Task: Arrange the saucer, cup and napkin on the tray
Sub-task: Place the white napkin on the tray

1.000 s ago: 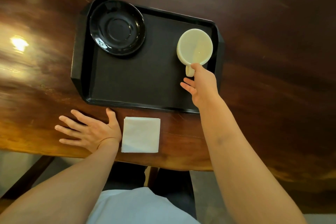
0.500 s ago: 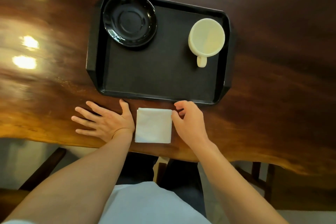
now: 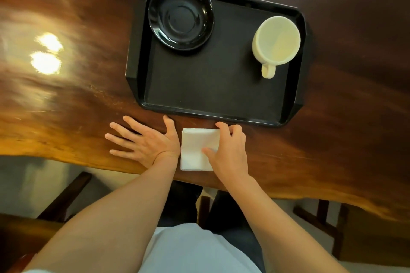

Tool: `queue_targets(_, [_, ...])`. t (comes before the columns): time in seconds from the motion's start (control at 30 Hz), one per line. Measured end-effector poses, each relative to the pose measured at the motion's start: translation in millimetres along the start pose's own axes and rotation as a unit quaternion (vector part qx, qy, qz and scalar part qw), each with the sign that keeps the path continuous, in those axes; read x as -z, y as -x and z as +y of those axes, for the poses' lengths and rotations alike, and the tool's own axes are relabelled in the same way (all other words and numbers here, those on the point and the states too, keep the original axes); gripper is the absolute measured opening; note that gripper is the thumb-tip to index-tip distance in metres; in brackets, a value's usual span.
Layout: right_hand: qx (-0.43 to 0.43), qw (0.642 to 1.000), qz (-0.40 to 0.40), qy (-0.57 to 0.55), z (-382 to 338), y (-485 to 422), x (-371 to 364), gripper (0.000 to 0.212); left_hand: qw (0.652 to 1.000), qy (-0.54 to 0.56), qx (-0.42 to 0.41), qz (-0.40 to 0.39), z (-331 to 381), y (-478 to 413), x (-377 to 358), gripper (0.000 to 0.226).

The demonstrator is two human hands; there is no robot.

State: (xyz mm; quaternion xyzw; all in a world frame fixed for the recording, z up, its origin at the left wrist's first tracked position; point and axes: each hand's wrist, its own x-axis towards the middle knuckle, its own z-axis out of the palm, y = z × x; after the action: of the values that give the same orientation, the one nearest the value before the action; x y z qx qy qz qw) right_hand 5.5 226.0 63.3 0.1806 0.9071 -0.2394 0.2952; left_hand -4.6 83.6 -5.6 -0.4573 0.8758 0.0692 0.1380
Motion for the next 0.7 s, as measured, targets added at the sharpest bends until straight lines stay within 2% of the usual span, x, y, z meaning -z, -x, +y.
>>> queue_targets(0.37, [-0.004,0.998,-0.067,-0.005,-8.5,-15.9,17.3,0.044,1.000,-0.004,-0.004,-0.002,-0.5,-0.1,0.5,0.100])
queue_targets(0.47, [-0.025,0.989,-0.107,-0.098,-4.1,-17.7,27.8,0.032,1.000,-0.004,-0.002,-0.006,-0.4,-0.1,1.1,0.102])
queue_targets(0.57, [-0.054,0.962,-0.137,-0.229,0.0,-18.0,42.5,0.027,1.000,-0.003,-0.004,-0.005,-1.7,-0.5,0.8,0.101])
queue_targets(0.7, [-0.025,0.951,-0.130,-0.278,1.7,-20.4,59.3,0.023,1.000,-0.001,-0.004,-0.003,-1.3,0.2,0.6,0.101])
